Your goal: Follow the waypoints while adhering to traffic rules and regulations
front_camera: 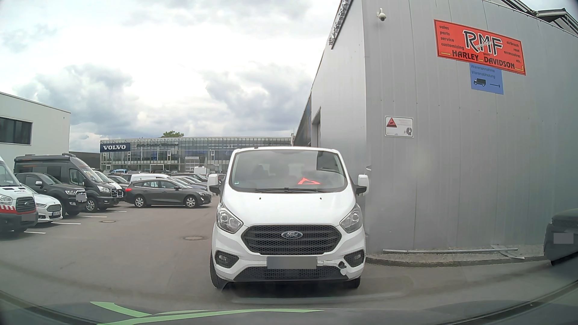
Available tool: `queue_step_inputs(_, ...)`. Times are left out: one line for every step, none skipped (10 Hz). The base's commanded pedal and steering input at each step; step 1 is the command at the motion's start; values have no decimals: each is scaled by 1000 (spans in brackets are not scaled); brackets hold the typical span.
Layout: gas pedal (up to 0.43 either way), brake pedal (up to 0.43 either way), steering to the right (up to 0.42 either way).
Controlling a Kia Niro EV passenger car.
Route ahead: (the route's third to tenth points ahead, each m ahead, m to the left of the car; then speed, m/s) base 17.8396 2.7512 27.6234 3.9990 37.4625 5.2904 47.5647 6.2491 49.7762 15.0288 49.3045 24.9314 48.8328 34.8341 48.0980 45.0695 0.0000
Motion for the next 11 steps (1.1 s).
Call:
queue_step_inputs(0, 457, -462)
queue_step_inputs(0, 457, -462)
queue_step_inputs(0, 457, -463)
queue_step_inputs(0, 457, -463)
queue_step_inputs(0, 457, -462)
queue_step_inputs(0, 457, -463)
queue_step_inputs(0, 457, -462)
queue_step_inputs(0, 457, -463)
queue_step_inputs(0, 457, -462)
queue_step_inputs(0, 457, -462)
queue_step_inputs(0, 457, -462)
